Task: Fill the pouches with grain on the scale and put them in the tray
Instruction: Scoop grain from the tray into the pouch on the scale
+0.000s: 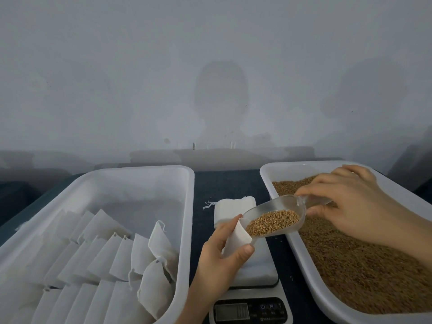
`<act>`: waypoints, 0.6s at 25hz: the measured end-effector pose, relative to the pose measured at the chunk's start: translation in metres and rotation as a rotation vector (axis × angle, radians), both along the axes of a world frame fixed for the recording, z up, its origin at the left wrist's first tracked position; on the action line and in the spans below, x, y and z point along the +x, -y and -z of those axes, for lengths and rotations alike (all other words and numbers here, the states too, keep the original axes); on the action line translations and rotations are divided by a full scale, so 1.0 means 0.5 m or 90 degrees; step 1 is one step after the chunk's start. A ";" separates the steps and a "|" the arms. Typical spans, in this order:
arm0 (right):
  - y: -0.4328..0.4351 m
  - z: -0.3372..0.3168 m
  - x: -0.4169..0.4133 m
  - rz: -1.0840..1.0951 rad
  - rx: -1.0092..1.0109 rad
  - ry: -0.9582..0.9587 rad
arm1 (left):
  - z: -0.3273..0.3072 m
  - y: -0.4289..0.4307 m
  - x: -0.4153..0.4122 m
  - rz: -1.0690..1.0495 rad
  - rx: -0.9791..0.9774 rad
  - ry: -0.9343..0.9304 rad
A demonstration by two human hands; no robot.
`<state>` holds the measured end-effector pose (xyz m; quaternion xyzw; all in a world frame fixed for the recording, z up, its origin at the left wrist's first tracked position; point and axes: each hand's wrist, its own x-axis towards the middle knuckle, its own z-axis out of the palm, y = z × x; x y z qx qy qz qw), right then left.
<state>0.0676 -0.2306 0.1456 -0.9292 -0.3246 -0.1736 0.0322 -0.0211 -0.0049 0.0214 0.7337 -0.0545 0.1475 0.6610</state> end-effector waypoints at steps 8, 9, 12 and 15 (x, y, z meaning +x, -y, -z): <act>-0.006 -0.008 0.029 0.014 0.005 -0.028 | -0.010 0.013 0.019 -0.090 0.064 0.002; -0.009 -0.012 0.033 0.018 0.005 -0.034 | -0.012 0.011 0.024 -0.095 0.063 0.005; -0.025 -0.024 0.047 0.027 0.006 -0.036 | -0.018 0.011 0.038 -0.105 0.034 0.028; -0.046 -0.032 0.054 0.040 -0.009 -0.038 | -0.013 0.016 0.046 -0.126 -0.010 0.032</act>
